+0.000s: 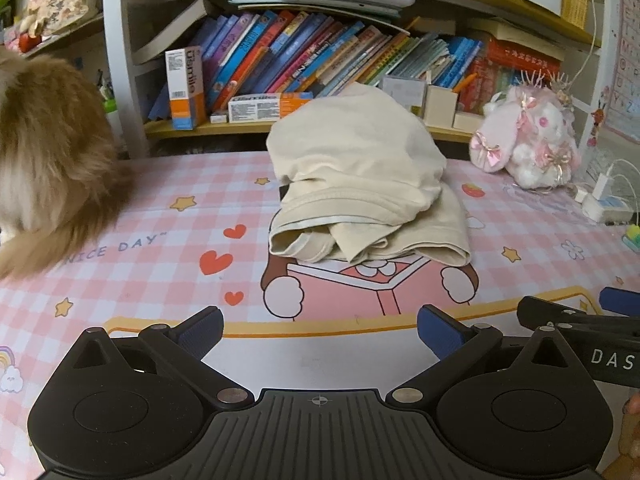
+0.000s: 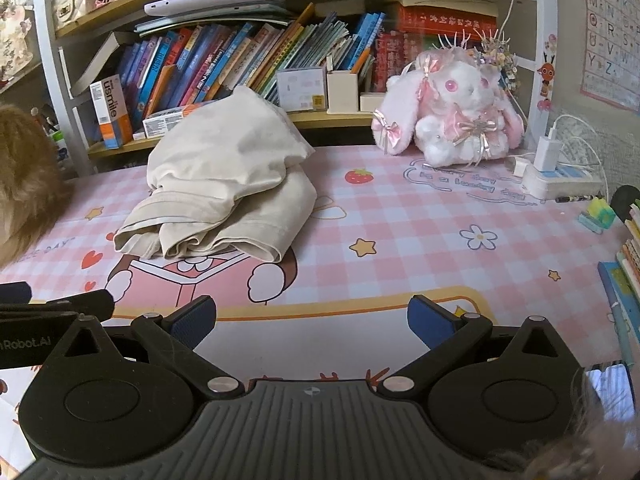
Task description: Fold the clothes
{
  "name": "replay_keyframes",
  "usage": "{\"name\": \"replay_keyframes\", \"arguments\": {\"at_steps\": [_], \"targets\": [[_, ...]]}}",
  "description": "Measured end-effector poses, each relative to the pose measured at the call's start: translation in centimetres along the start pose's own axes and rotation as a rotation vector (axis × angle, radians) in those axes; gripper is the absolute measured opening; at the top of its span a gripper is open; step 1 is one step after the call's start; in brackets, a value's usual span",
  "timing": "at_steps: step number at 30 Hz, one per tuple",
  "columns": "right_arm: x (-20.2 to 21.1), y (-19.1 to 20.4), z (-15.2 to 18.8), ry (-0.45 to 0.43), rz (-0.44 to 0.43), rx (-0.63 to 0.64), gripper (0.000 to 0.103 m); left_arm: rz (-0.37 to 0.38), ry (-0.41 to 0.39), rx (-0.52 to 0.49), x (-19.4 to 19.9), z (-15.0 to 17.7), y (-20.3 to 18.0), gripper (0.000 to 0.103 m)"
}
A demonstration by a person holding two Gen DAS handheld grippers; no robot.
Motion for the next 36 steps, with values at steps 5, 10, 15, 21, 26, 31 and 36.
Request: {"name": "replay_keyframes", "arguments": {"at_steps": [5,10,15,21,26,31,36], "targets": [[-0.3,-0.2,0.0,0.007,-0.003,-0.011,0.103,-0.006,-0.001,0.0,-0.2,-0.1,0.1,0.103],[-0.7,0.1,0.0,0.021,-0.032,-0.015,0.103,-0.035,0.0,0.012,-0.4,-0.3,0.7,0.103],[-1.1,0.7,0.1,0.032,-0.059,-0.009,0.103,-0.028,0.002,0.011,-0.7,-0.2,0.8,0.103],[-1.5,0.8,0.4,0.051,-0.065,-0.009,0.103,-0.007,-0.003,0.012,-1.1,-0.3,0.7,0.103],[-1.6,0.5,0.3,0.05,-0.062,-0.013,0.103,0.033,0.002,0.019,-1.4,-0.2,0.5,0.103],[-1.7,0.2,0.1,0.047,-0.048,-0.012,0.103,0.07,0.008,0.02,-2.0,-0.2,0.4,0.103],[-2.2,-0.1,-0.5,0.038,-0.033,-0.023,0.103,0.051,0.032,0.008,-2.8,-0.1,0.1,0.103]]}}
Point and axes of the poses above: each gripper's, at about its wrist camera, not at the fingertips, and x roughly against the way its jaws point, y to its left, z to its underside, the point moved 8 cm from there along -x, roughly the way its jaws point, and after that the axes turned 10 degrees about -x, right-handed, at the moved point
